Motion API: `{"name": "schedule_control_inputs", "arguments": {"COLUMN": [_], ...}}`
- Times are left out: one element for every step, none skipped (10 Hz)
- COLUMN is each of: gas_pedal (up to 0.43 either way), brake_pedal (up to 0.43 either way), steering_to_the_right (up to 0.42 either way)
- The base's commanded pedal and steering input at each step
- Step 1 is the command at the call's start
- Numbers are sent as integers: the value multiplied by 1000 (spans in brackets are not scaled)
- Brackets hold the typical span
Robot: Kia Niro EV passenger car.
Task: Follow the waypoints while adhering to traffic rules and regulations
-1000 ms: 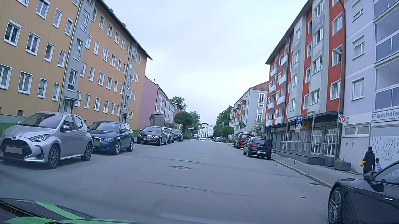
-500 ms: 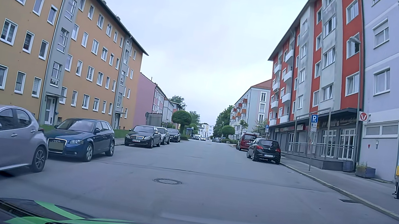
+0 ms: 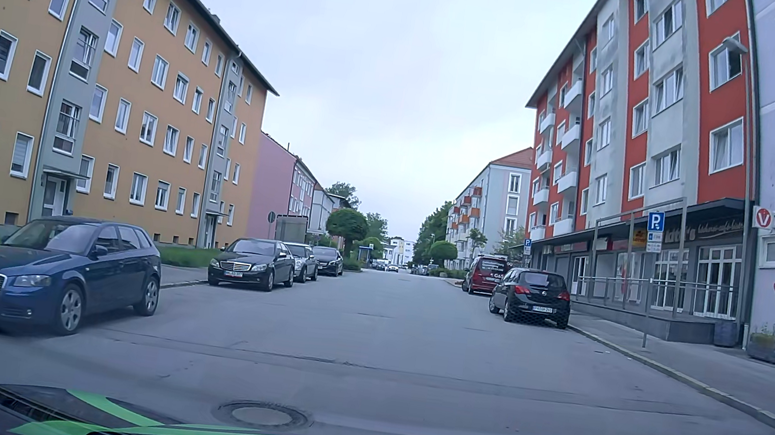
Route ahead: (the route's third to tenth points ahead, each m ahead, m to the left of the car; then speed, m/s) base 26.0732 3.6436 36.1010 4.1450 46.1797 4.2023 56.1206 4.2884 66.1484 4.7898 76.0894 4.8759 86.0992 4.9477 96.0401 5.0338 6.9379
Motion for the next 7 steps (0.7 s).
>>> {"name": "schedule_control_inputs", "arguments": {"gas_pedal": [118, 110, 20, 0, 0, 0, 0], "brake_pedal": [0, 0, 0, 0, 0, 0, 0], "steering_to_the_right": [1, 1, 2, 2, 2, 2, 2]}}
